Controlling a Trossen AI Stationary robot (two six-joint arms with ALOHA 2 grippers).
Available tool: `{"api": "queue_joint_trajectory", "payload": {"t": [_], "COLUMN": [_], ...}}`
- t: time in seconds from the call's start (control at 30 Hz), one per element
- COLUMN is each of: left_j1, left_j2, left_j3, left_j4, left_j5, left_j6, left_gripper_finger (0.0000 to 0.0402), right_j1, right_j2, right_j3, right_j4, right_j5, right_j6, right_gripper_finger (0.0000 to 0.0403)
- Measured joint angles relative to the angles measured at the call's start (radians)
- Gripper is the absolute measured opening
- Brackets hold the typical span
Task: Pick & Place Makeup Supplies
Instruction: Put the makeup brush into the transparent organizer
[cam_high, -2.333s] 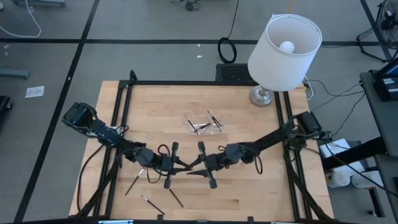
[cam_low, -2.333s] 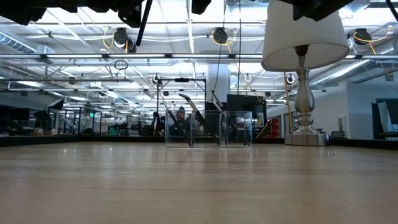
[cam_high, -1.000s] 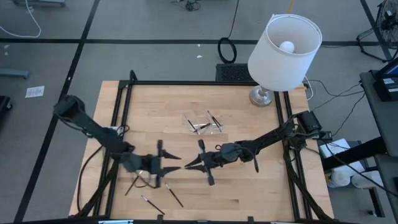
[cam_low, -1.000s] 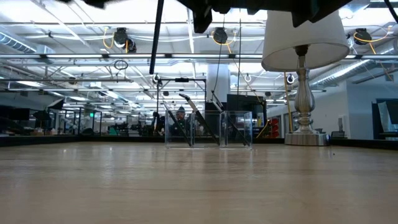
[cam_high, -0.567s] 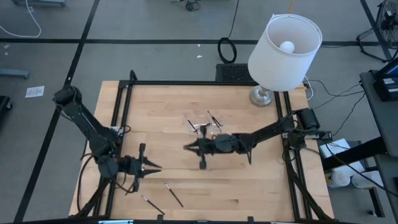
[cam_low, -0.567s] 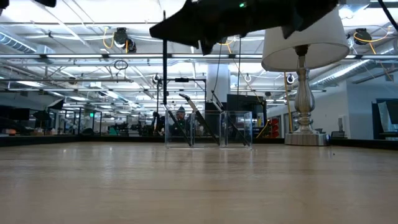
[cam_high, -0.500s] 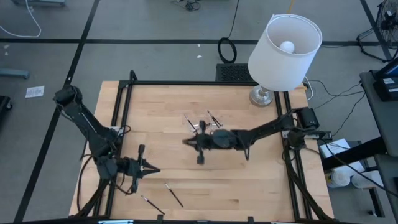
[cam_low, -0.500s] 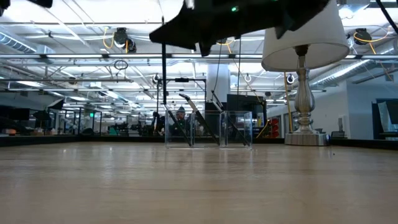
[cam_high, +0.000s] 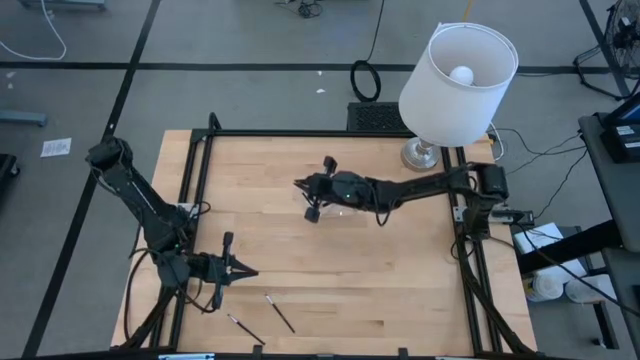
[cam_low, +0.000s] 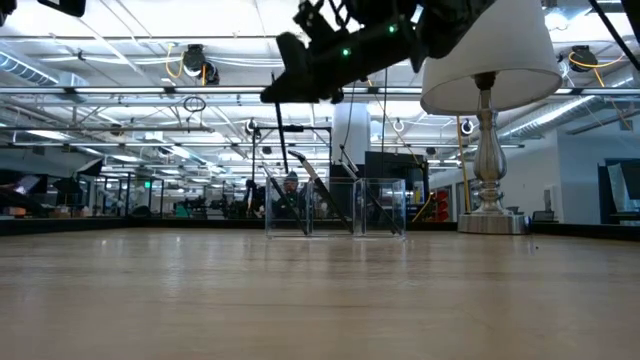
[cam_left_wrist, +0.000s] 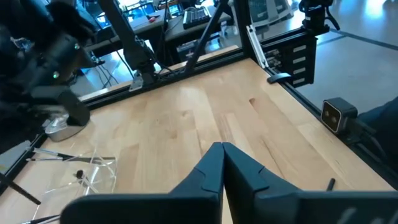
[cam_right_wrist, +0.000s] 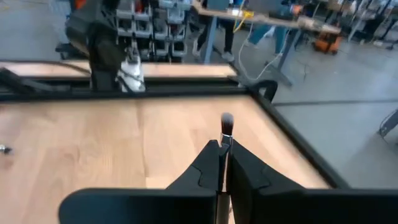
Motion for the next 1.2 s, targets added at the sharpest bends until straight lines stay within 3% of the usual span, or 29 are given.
{"api": "queue_joint_trajectory", "payload": {"t": [0.23,0.73,1.2], "left_j1": [0.0,0.0,0.0], "left_j2": [0.0,0.0,0.0], "left_j3": [0.0,0.001,0.001], "left_j4": [0.0,0.001,-0.001], "left_j5": [0.0,0.0,0.031], "left_j6": [0.005,-0.001,-0.042], "left_gripper_finger": [0.0039,0.0042,0.0042], "right_j1": [-0.028,-0.034,-0.007], "right_j2": [0.066,0.151,0.101], "right_j3": [0.0,0.001,0.002], "right_j4": [-0.029,-0.066,0.03], "right_j5": [-0.006,-0.01,-0.005], "right_j6": [0.042,0.059,-0.061], "right_gripper_finger": [0.0004,0.001,0.0139]}}
